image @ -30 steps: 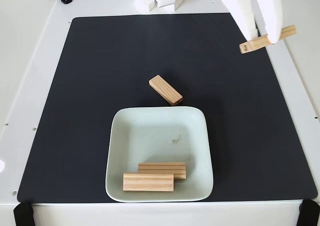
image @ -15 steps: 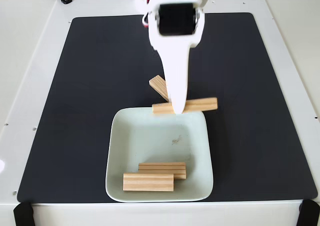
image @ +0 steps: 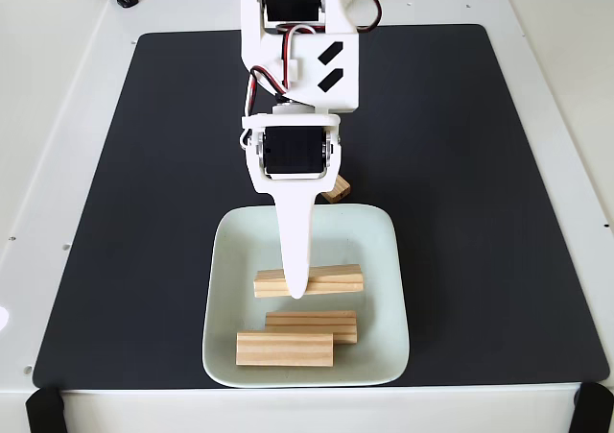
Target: Pick up the wooden block and place them on the plate.
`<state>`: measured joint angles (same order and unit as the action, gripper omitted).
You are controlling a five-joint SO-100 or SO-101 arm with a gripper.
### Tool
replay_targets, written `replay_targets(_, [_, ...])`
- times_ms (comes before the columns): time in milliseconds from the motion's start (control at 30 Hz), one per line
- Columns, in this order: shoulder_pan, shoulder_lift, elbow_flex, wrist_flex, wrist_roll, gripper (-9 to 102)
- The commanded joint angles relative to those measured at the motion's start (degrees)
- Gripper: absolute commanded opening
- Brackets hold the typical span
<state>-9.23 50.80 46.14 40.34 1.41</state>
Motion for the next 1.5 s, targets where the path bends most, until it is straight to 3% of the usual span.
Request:
replay_targets(0, [1.1,1.0,-3.3,3.0,-0.4,0])
replay_targets(1200, [1.3,-3.8,-7.4,3.7,-0.4,0])
replay_targets(1467, [1.3,-3.8,-7.0,3.7,-0.4,6])
